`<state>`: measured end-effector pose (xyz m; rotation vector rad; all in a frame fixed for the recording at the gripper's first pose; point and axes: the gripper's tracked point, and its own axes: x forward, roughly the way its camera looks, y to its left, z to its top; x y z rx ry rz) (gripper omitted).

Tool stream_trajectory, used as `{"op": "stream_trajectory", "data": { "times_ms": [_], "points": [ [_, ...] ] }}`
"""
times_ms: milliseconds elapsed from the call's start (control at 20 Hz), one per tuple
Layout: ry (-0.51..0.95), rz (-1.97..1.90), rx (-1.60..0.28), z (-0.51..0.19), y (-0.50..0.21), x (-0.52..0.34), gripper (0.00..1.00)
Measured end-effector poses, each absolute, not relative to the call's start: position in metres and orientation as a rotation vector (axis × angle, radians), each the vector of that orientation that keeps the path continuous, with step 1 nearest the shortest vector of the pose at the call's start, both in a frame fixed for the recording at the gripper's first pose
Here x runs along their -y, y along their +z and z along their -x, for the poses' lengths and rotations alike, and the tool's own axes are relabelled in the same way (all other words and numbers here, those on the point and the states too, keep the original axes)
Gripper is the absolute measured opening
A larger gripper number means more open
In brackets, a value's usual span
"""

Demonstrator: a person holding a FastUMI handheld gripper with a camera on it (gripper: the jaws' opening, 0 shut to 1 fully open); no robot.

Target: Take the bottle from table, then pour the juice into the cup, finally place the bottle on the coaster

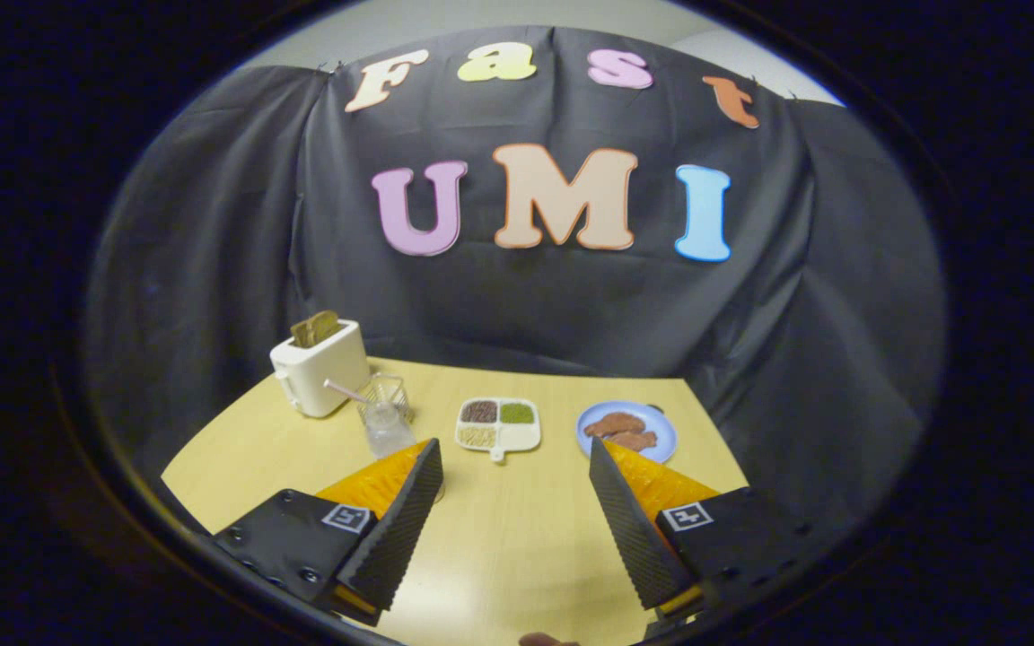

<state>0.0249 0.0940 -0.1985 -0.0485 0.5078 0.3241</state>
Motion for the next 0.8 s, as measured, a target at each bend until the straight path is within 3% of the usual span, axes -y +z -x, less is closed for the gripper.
{"op": "stream_trajectory", "data": {
  "times_ms": [350, 800],
  "points": [
    [0.259, -0.002, -0.310, -0.063, -0.092, -0.055, 1.00],
    [0.212, -0.035, -0.193, -0.086, -0.022, -0.023, 1.00]
  ]
}}
